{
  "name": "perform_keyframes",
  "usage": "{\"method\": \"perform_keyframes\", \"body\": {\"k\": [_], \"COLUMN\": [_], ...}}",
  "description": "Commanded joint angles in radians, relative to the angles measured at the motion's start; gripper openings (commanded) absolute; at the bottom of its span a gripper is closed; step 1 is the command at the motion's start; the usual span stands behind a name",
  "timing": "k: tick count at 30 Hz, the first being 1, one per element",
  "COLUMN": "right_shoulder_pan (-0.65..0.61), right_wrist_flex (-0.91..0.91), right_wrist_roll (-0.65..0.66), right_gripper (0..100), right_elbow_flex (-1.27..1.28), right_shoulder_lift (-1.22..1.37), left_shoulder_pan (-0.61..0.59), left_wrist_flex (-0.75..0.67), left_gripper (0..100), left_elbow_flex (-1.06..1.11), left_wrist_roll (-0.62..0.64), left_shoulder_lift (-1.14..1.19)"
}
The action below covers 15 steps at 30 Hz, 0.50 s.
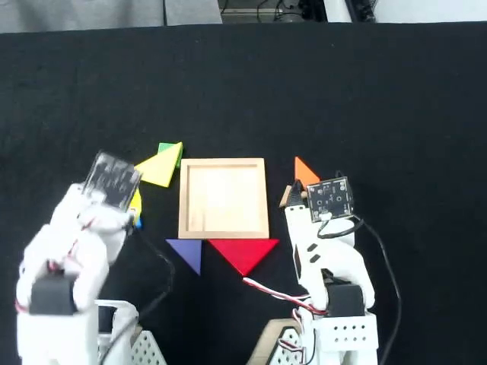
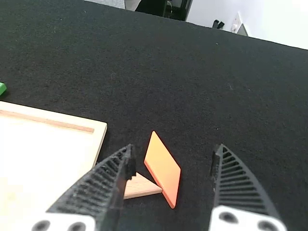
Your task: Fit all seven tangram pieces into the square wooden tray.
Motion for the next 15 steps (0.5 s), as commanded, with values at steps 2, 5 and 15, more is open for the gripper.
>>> {"method": "perform_keyframes", "body": {"k": [2,5,15], "right_shoulder_pan": [0.012,0.012,0.006], "right_wrist_flex": [0.005,0.005,0.029], "right_wrist_roll": [0.011,0.011,0.101], "right_gripper": [25.5,25.5,25.5], "right_elbow_flex": [-0.002,-0.002,-0.002], "right_shoulder_lift": [0.004,0.004,0.002], "left_shoulder_pan": [0.038,0.077,0.051], "left_wrist_flex": [0.152,0.212,0.074], "left_gripper": [15,15,28], "left_elbow_flex": [-0.348,-0.458,-0.576], "left_wrist_roll": [-0.169,-0.298,-0.42], "left_shoulder_lift": [0.456,0.588,0.888]}}
